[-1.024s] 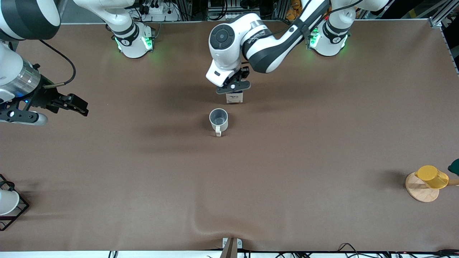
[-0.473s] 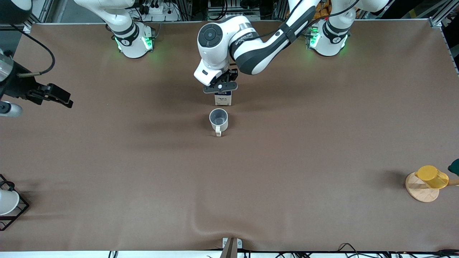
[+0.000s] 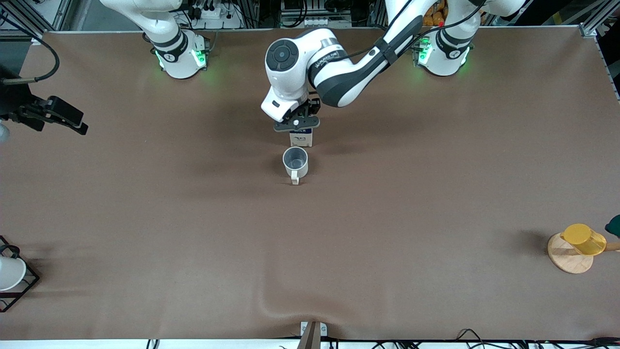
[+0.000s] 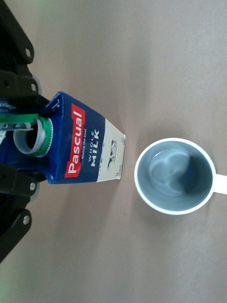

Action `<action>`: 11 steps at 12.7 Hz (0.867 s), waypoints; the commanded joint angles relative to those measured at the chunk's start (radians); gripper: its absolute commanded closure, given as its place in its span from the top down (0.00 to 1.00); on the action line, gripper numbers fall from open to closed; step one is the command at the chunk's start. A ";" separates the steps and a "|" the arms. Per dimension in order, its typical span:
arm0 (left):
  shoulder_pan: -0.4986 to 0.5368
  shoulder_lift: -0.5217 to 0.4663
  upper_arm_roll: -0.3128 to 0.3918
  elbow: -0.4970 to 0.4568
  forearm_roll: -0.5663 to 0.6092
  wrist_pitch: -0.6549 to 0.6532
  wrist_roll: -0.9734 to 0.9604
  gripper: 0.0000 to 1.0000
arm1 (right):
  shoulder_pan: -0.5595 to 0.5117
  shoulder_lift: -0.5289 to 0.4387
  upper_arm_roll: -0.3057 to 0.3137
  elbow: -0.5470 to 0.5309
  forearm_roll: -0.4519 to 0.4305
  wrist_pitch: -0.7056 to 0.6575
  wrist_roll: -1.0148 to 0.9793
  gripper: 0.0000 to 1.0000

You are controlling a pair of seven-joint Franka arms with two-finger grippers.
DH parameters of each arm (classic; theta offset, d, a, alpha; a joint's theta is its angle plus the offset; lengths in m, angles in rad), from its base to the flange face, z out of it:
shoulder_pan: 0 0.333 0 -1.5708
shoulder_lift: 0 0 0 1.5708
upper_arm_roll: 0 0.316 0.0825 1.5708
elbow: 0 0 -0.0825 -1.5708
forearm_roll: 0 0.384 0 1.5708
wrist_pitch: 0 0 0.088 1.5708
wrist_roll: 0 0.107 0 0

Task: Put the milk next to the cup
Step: 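Lower the milk carton beside the mug with the left gripper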

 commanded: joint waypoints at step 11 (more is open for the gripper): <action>-0.024 0.050 0.016 0.069 0.042 0.031 -0.005 0.41 | -0.029 -0.020 0.002 -0.069 -0.005 -0.025 -0.011 1.00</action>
